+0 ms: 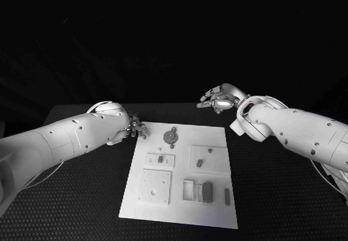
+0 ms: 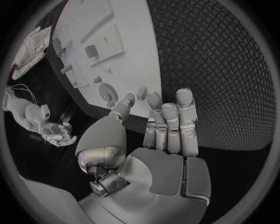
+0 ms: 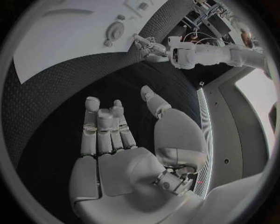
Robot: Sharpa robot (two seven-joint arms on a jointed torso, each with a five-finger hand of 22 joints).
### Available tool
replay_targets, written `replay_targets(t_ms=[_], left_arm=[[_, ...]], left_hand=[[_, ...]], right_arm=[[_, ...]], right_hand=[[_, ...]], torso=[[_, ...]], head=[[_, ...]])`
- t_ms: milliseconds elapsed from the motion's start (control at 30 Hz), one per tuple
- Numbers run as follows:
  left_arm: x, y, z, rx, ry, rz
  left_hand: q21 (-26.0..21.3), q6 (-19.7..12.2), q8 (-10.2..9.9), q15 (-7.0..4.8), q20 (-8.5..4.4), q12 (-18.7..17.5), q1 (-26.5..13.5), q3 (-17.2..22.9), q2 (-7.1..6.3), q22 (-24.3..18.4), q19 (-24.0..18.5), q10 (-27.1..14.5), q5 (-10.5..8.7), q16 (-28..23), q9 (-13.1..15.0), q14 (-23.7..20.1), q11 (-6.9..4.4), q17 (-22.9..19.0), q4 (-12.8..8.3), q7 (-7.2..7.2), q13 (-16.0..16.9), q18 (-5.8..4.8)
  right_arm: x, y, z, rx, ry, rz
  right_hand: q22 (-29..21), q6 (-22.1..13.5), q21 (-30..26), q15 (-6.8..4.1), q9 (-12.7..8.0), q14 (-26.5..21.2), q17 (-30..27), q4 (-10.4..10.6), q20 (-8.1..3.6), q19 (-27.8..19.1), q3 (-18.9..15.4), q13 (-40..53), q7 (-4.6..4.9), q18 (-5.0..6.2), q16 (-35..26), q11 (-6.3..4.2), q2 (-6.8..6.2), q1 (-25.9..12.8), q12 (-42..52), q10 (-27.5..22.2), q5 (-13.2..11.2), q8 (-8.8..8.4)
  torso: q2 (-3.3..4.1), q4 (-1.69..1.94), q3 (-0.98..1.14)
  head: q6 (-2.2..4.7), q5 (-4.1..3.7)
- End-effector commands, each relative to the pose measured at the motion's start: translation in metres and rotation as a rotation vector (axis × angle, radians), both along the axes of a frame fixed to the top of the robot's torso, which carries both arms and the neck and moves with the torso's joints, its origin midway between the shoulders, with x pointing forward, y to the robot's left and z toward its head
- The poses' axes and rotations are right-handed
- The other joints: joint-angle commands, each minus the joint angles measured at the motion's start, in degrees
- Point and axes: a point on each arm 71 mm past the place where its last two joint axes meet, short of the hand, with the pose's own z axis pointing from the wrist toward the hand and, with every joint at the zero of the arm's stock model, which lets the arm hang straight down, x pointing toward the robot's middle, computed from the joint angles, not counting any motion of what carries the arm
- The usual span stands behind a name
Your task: Assemble the parts on the task board
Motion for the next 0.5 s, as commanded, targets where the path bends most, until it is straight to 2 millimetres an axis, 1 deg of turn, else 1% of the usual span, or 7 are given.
replay_targets(t_ms=[33,67,100,167,200,333,500], left_arm=[[-0.0003,-0.0030,0.0000,-0.008,0.004,-0.014],[-0.0003,-0.0031,0.0000,-0.009,0.004,-0.015],[-0.0003,-0.0034,-0.0002,-0.009,0.006,-0.016],[-0.0001,-0.0036,-0.0002,-0.010,0.003,-0.017],[0.0001,-0.0035,-0.0001,-0.009,0.002,-0.013],[0.0007,-0.0028,-0.0001,-0.014,-0.001,-0.003],[0.0002,-0.0031,-0.0010,-0.022,0.009,-0.002]], left_hand=[[0.02,-0.22,0.35,0.03,0.22,0.37,0.10,-0.07,0.93,1.05,0.27,-0.08,0.35,0.41,-0.06,0.02,-0.07,0.05,-0.46,0.59,-0.08,2.23],[0.02,-0.17,0.40,0.02,0.22,0.38,0.14,-0.09,1.11,1.06,0.27,-0.08,0.35,0.41,-0.07,0.02,-0.08,0.05,-0.47,0.58,-0.09,2.23],[0.03,-0.11,0.47,0.00,0.22,0.44,0.22,-0.13,1.77,1.08,0.28,-0.06,0.36,0.43,-0.11,0.02,-0.10,0.04,-0.48,0.56,-0.12,2.22],[0.06,-0.07,0.54,-0.01,0.21,0.49,0.36,-0.21,2.24,1.11,0.28,-0.04,0.35,0.46,-0.15,0.04,-0.11,0.04,-0.57,0.54,-0.16,2.21],[0.08,-0.02,0.61,-0.03,0.19,0.54,0.58,-0.26,2.82,1.14,0.27,0.01,0.34,0.50,-0.19,0.06,-0.13,0.04,-0.64,0.52,-0.20,2.21],[0.19,0.20,0.86,-0.10,0.13,0.67,1.37,-0.35,4.19,1.19,0.33,0.11,0.31,0.59,-0.27,0.14,-0.20,0.04,-0.70,0.43,-0.31,2.22],[0.30,0.38,1.11,-0.18,0.09,0.79,2.80,-0.15,5.00,1.20,0.36,0.18,0.07,0.64,-0.36,0.20,-0.28,0.02,-0.68,0.36,-0.45,2.20]], right_arm=[[-0.0005,0.0016,-0.0003,-0.002,0.006,0.013],[-0.0005,0.0016,-0.0003,-0.002,0.006,0.013],[-0.0005,0.0016,-0.0003,-0.002,0.006,0.013],[-0.0005,0.0019,-0.0004,-0.002,0.006,0.014],[-0.0004,0.0021,-0.0004,-0.001,0.006,0.014],[-0.0004,0.0025,-0.0004,-0.001,0.006,0.015],[-0.0003,0.0023,-0.0004,-0.002,0.006,0.014]], right_hand=[[0.65,0.10,-0.32,0.08,-0.06,-0.39,-0.06,0.24,0.11,-0.10,0.02,-0.10,0.50,0.65,0.23,0.04,0.16,-0.29,0.25,-0.24,0.18,-0.31],[0.65,0.10,-0.32,0.08,-0.06,-0.39,-0.06,0.24,0.11,-0.10,0.02,-0.10,0.50,0.65,0.23,0.04,0.16,-0.29,0.25,-0.24,0.18,-0.31],[0.65,0.10,-0.32,0.08,-0.06,-0.39,-0.06,0.24,0.11,-0.10,0.02,-0.10,0.50,0.65,0.23,0.04,0.16,-0.29,0.25,-0.24,0.17,-0.31],[0.65,0.10,-0.32,0.08,-0.06,-0.39,-0.06,0.24,0.11,-0.10,0.02,-0.10,0.50,0.65,0.23,0.04,0.16,-0.29,0.25,-0.24,0.18,-0.31],[0.65,0.10,-0.32,0.08,-0.06,-0.39,-0.06,0.24,0.11,-0.10,0.02,-0.10,0.50,0.65,0.23,0.04,0.16,-0.29,0.25,-0.24,0.18,-0.31],[0.65,0.10,-0.32,0.08,-0.06,-0.39,-0.07,0.24,0.11,-0.10,0.02,-0.11,0.50,0.65,0.23,0.04,0.17,-0.29,0.26,-0.24,0.18,-0.30],[0.65,0.10,-0.32,0.08,-0.06,-0.39,-0.07,0.25,0.11,-0.10,0.02,-0.11,0.50,0.65,0.23,0.04,0.18,-0.29,0.26,-0.24,0.17,-0.30]], torso=[[-0.02,0.06,-0.01],[-0.01,0.06,-0.03],[0.01,0.06,-0.02],[0.01,0.03,-0.02],[0.01,0.03,-0.02],[-0.01,0.01,-0.01],[0.02,0.05,-0.02]], head=[[0.02,-0.04],[0.00,-0.02],[0.03,0.00],[0.04,-0.01],[0.03,-0.01],[0.00,0.00],[-0.03,-0.03]])
